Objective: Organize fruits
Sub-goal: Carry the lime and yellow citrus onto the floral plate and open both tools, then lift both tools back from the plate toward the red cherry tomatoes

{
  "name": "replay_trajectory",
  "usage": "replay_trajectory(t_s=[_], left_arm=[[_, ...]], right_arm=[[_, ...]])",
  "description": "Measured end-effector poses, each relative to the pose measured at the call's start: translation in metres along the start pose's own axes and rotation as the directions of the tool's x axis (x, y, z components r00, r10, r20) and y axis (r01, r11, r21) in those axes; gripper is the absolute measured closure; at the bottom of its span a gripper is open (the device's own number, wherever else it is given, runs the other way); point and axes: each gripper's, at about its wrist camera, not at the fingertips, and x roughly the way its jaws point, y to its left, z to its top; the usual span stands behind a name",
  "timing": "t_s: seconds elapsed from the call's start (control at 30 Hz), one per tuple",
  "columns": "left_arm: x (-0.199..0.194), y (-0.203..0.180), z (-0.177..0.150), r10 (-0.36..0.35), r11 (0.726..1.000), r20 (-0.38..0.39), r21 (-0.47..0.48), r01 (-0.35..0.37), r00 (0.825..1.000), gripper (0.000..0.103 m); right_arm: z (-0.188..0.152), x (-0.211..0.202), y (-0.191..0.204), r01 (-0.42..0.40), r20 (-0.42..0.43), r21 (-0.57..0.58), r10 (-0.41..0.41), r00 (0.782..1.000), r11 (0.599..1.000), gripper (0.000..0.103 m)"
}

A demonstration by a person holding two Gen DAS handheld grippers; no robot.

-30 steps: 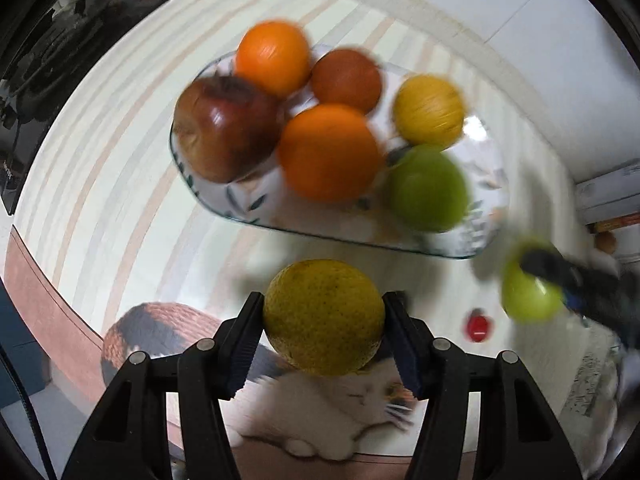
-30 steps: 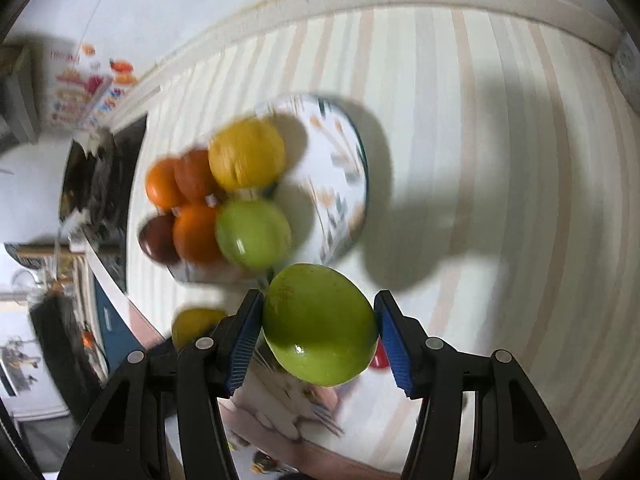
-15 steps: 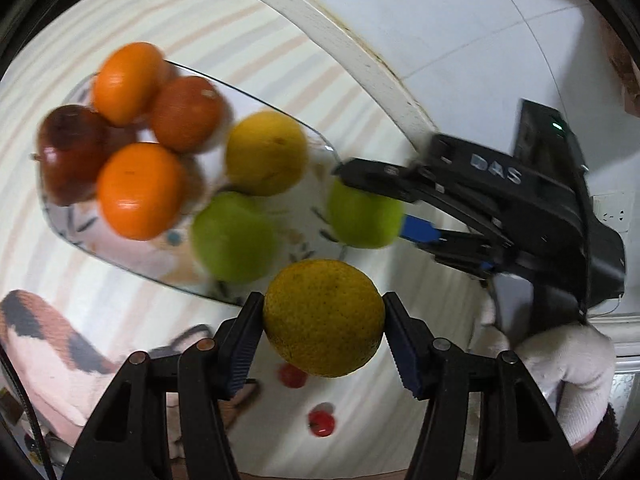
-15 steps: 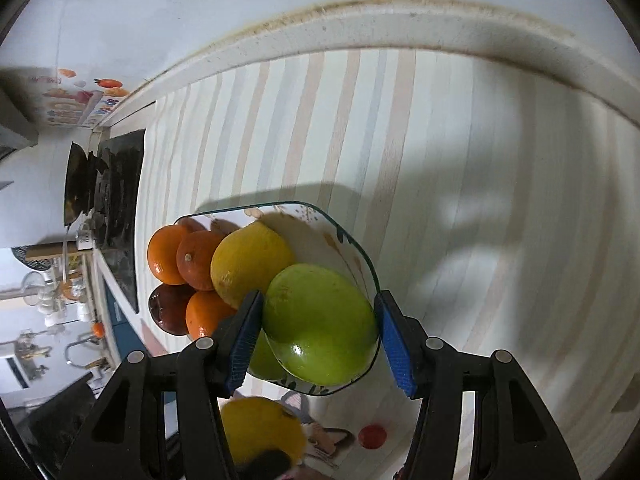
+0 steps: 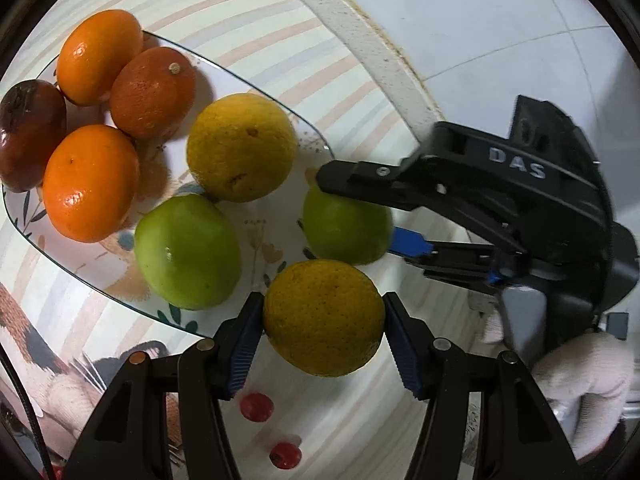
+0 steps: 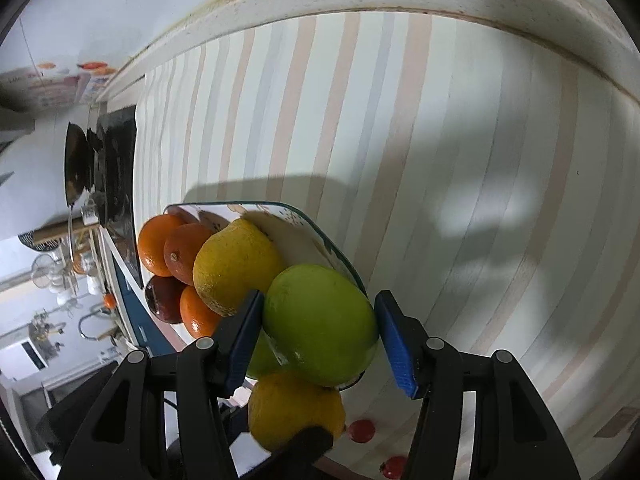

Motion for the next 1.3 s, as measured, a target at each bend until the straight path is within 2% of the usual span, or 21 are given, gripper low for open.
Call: replay_trajectory(t_s=[0.03, 0.07, 0.1, 0.17, 0.33, 0.5, 0.63, 0.77, 0.87, 0.93, 0.97, 1.07, 1.13, 1.3], left_arm=[[-0.003, 0.004, -0.002, 0.008, 1.000, -0.003, -0.006, -0.008, 1.000, 0.046], [-0.001, 0.007, 0.000, 0.013, 1.000, -0.010, -0.021, -0.013, 1.000, 0.046], [0.000, 0.009, 0.000, 0.011, 1.000, -0.014, -0.028, -0.011, 1.000, 0.046], [0.001, 0.010, 0.001, 0.000, 0.999, -0.024, -0.037, -0.001, 1.000, 0.046], [0.003, 0.012, 0.000, 0.027, 0.997, -0.055, -0.075, -0.031, 0.998, 0.046], [-0.004, 0.013, -0.002, 0.054, 0.997, -0.043, -0.057, -0.056, 0.998, 0.045], [-0.014, 0.006, -0.002, 0.064, 0.998, 0.001, -0.019, -0.064, 0.998, 0.029], [-0.027, -0.001, -0.002, 0.083, 0.996, 0.040, 0.028, -0.084, 0.996, 0.027], [-0.043, -0.007, -0.006, 0.118, 0.989, 0.075, 0.077, -0.124, 0.990, 0.024], [-0.056, -0.009, -0.012, 0.168, 0.975, 0.114, 0.128, -0.182, 0.979, 0.015], [-0.065, -0.011, -0.017, 0.212, 0.957, 0.155, 0.168, -0.238, 0.965, 0.014], [-0.081, -0.009, -0.027, 0.311, 0.902, 0.238, 0.230, -0.364, 0.920, 0.007], [-0.094, -0.001, -0.034, 0.352, 0.874, 0.274, 0.246, -0.419, 0.895, 0.007], [-0.114, 0.017, -0.048, 0.405, 0.832, 0.331, 0.252, -0.494, 0.852, 0.007]], right_arm=[[0.001, 0.000, 0.001, 0.002, -0.004, -0.001, -0.002, 1.000, 1.000, 0.042], [0.001, 0.000, 0.002, -0.009, -0.004, -0.002, 0.009, 1.000, 1.000, 0.038], [0.001, -0.003, 0.002, -0.016, -0.004, -0.004, 0.016, 1.000, 1.000, 0.028], [0.002, -0.006, 0.004, -0.025, 0.003, -0.005, 0.025, 1.000, 1.000, 0.023], [-0.001, -0.018, 0.006, 0.010, 0.028, -0.028, -0.009, 1.000, 1.000, 0.022], [-0.012, -0.035, 0.003, 0.013, 0.079, -0.036, -0.011, 0.997, 0.999, 0.018], [-0.026, -0.047, 0.000, 0.024, 0.135, -0.041, -0.019, 0.991, 0.999, 0.017], [-0.041, -0.060, -0.007, 0.038, 0.198, -0.034, -0.030, 0.980, 0.999, 0.017], [-0.056, -0.073, -0.011, 0.099, 0.264, -0.036, -0.086, 0.961, 0.994, 0.017], [-0.072, -0.081, -0.009, 0.193, 0.314, -0.037, -0.172, 0.934, 0.980, 0.010], [-0.080, -0.084, -0.007, 0.234, 0.336, -0.041, -0.207, 0.919, 0.971, 0.006], [-0.110, -0.085, 0.006, 0.346, 0.388, -0.070, -0.294, 0.874, 0.936, 0.006], [-0.134, -0.083, 0.016, 0.388, 0.420, -0.090, -0.319, 0.850, 0.917, 0.006], [-0.184, -0.076, 0.040, 0.441, 0.478, -0.110, -0.342, 0.809, 0.891, 0.006]])
